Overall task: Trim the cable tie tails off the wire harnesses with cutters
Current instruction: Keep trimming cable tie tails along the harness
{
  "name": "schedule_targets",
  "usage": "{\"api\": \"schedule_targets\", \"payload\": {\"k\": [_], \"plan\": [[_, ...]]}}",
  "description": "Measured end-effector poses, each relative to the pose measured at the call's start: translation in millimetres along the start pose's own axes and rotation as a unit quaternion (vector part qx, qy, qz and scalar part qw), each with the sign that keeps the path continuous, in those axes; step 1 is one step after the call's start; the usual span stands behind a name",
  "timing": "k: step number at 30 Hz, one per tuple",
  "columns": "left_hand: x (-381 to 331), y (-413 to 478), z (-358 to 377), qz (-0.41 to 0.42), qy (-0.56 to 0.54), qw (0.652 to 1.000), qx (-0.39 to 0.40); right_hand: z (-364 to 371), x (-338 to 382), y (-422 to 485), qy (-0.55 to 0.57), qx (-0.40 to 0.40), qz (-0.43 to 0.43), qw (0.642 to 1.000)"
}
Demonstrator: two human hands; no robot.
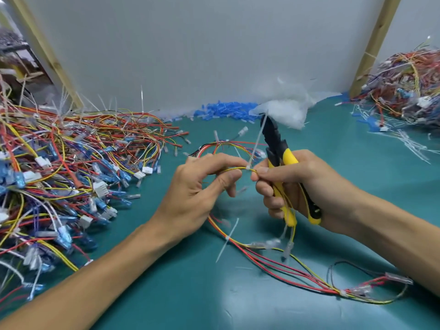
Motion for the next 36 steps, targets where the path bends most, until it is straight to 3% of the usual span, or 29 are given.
{"api": "schedule_targets", "payload": {"k": [4, 6, 10, 16, 21, 30, 36], "plan": [[4, 0, 2, 0.003, -0.001, 1.000, -0.026, -7, -1, 0, -0.009, -0.023, 0.044, 0.999], [7, 1, 2, -0.012, -0.015, 0.999, -0.049, -11, -2, 0, -0.112, -0.073, 0.032, 0.991], [8, 2, -1, -0.030, -0.026, 0.994, -0.097, -15, 3, -1, -0.382, -0.174, -0.067, 0.905], [8, 0, 0, -0.043, -0.030, 0.994, -0.099, -11, 3, -5, -0.496, -0.150, -0.081, 0.852], [10, -1, 0, -0.039, -0.042, 0.993, -0.099, -5, -1, -5, -0.541, -0.128, -0.094, 0.826], [9, -1, 0, -0.017, -0.027, 0.994, -0.107, -8, -2, -5, -0.567, -0.163, -0.115, 0.799], [6, -1, -1, -0.001, 0.000, 0.993, -0.116, -7, -3, -6, -0.578, -0.159, -0.107, 0.793]]}}
Point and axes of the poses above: each hand's wrist, its own y-axis towards the middle knuckle, its own z-axis out of the palm, x = y × z, the point moved 1 cm from there along y, towards the middle knuckle, and after that the axes turned 7 degrees about -y, right-handed, at the moved point
